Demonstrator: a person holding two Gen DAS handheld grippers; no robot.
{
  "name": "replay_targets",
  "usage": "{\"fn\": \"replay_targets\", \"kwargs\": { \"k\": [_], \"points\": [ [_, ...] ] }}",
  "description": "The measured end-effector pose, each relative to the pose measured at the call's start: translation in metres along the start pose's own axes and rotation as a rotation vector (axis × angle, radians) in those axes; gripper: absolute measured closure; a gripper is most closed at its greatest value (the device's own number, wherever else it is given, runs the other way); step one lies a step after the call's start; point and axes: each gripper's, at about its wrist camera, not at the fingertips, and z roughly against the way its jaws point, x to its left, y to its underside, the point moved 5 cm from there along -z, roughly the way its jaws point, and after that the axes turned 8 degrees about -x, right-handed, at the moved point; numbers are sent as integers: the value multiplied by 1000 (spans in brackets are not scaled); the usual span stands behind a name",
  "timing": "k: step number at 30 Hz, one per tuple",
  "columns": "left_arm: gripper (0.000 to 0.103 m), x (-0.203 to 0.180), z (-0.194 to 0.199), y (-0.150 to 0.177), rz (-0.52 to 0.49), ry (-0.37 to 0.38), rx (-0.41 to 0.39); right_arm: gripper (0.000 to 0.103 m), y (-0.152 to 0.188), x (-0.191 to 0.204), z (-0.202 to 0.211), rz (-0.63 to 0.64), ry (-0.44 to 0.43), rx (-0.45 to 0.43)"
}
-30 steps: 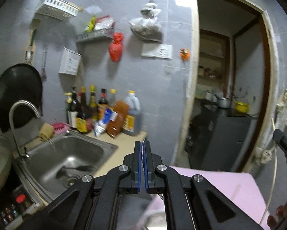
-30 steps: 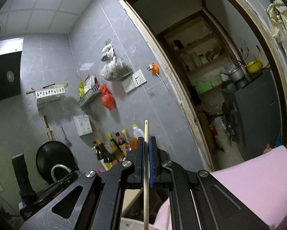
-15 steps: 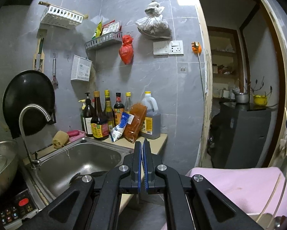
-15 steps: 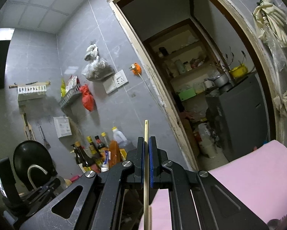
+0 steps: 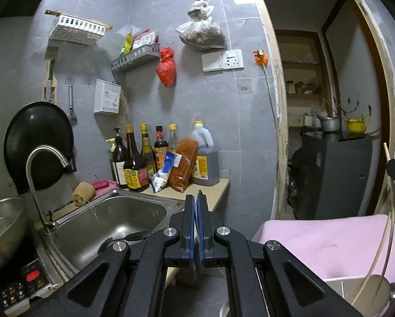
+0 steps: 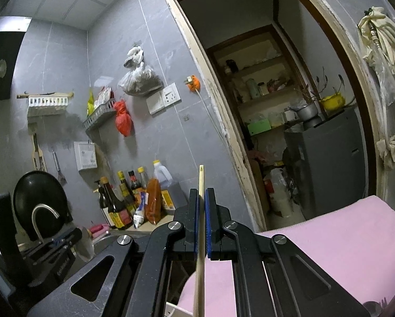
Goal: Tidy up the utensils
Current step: 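Carry the chopstick to the white holder and drop it in with the right tool, then withdraw the right tool from the holder back over the table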
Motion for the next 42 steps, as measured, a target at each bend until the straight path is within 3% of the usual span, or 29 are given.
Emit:
{"fn": "replay_targets", "kwargs": {
  "k": [10,16,19,23,25,27,33,38,42],
  "points": [
    [97,5,7,4,69,124,97,96,3,-11,16,-10,-10,75],
    [73,12,16,4,160,176,143,79,-6,-18,33,-17,-12,100],
    [64,13,20,1,192,196,164,64,-14,-23,42,-16,-7,114],
    [46,7,34,-8,214,226,154,56,-30,-33,56,0,7,127],
    [39,1,43,-14,224,246,151,45,-37,-39,63,4,15,132],
    [31,-6,51,-18,226,256,148,44,-45,-45,71,13,19,135],
    [7,-31,80,-28,227,281,122,22,-69,-68,97,30,23,151],
    [5,-61,103,-28,192,319,108,6,-86,-92,123,71,46,153],
    [4,-81,120,-28,166,341,95,2,-98,-110,138,102,82,146]
  ]
}}
